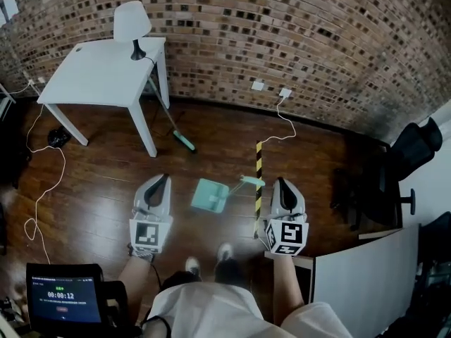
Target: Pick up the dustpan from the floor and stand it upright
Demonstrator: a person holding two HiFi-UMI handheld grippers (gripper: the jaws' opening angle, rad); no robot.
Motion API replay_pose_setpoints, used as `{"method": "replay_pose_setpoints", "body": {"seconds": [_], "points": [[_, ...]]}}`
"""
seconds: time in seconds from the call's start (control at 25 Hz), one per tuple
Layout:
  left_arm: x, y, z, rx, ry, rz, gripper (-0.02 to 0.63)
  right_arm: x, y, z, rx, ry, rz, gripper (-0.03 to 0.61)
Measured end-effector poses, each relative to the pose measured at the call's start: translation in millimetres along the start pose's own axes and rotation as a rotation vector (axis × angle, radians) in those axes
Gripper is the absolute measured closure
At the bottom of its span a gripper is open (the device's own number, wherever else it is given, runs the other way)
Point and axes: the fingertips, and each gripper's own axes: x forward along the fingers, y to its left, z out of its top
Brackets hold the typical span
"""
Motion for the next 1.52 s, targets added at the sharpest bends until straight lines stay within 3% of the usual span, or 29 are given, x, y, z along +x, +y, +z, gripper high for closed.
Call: {"method": "replay_pose_setpoints", "body": {"seconds": [0.16,0.4,0.64,0.96,1.24,1.52], "points": [[-29.6,1.1,17.7,0.034,-0.010,0.008,0.612,-35.3,14.3,19.7,-0.005,-0.043,0.015,0.565],[-51.4,-6.8,30.8,-0.003,-0.009,0.025,0.612,-59.4,8.1,49.0,0.010,-0.101,0.034,0.565],[-55.2,-27.8,43.0,-0.011,-0.022,0.008,0.612,-79.1,-10.4,43.4,0.044,-0.103,0.010,0.565],[-65.2,-23.7,52.9,-0.013,-0.036,0.008,0.612,-84.1,0.5,50.1,0.030,-0.098,0.021,0.566],[-79.1,-26.9,40.9,-0.033,-0.021,-0.017,0.612,-110.7,7.8,43.4,0.031,-0.065,-0.010,0.565],[-118.9,-28.7,13.0,-0.045,0.034,-0.006,0.612,-141.6,30.3,12.2,0.060,-0.003,0.001,0.566]]}}
